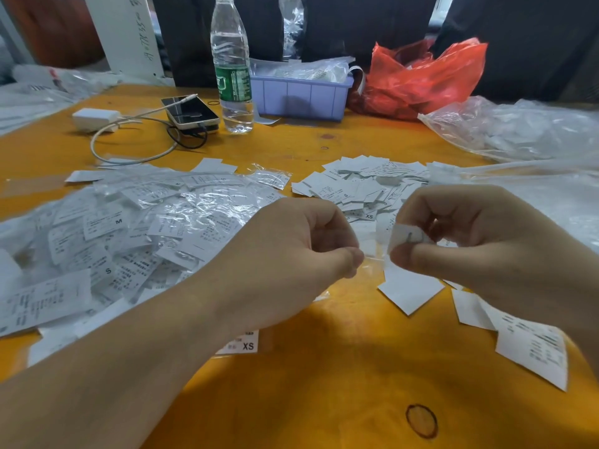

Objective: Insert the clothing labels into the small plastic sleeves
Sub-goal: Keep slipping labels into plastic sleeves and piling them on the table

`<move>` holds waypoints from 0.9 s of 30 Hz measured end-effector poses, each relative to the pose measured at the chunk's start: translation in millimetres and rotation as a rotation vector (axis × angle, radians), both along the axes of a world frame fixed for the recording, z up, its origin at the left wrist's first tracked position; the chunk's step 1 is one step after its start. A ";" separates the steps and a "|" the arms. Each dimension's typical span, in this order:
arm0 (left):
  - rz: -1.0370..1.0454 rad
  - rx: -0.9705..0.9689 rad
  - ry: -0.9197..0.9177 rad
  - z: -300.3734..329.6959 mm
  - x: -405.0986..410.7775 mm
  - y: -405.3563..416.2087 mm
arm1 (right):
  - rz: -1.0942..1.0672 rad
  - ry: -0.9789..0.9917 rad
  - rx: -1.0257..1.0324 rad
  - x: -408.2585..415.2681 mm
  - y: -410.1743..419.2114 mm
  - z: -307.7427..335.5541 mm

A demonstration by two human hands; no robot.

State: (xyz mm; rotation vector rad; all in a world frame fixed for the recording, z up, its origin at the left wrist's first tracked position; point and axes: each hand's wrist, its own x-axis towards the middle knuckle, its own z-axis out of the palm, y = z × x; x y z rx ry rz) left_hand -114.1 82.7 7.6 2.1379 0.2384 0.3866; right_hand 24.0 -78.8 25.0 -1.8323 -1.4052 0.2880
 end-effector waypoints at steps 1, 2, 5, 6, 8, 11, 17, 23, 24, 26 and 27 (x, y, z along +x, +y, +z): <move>0.001 -0.003 0.001 -0.4 0.2 0.1 | -0.016 0.037 0.021 0.6 -0.1 0.1; 0.004 -0.003 0.003 -0.9 0.2 0.3 | -0.033 0.067 0.038 1.3 -0.1 0.3; 0.023 0.004 0.003 -2.8 1.0 0.8 | -0.074 0.078 0.057 1.8 -0.1 0.5; 0.030 0.009 0.002 -3.2 1.3 1.0 | -0.080 0.076 0.051 0.8 0.3 0.5; 0.041 0.020 -0.002 -3.8 1.7 1.0 | -0.086 0.091 0.044 -1.1 1.6 0.1; 0.043 0.029 -0.005 -4.6 2.2 1.8 | -0.139 0.136 0.088 -0.6 2.3 -0.5; 0.006 -0.031 0.002 -5.5 2.8 3.8 | -0.150 0.217 0.205 4.9 -1.7 2.6; -0.001 -0.084 -0.017 -4.2 3.4 4.5 | -0.097 0.364 0.183 5.4 1.4 -0.7; -0.001 -0.085 -0.015 -4.0 3.3 4.8 | -0.100 0.377 0.199 7.0 0.9 -0.1; 0.001 -0.088 -0.013 -3.5 3.2 5.2 | -0.097 0.407 0.246 10.3 -0.5 0.2; 0.002 -0.089 -0.011 -3.4 3.1 5.3 | -0.094 0.426 0.269 11.5 -0.9 0.2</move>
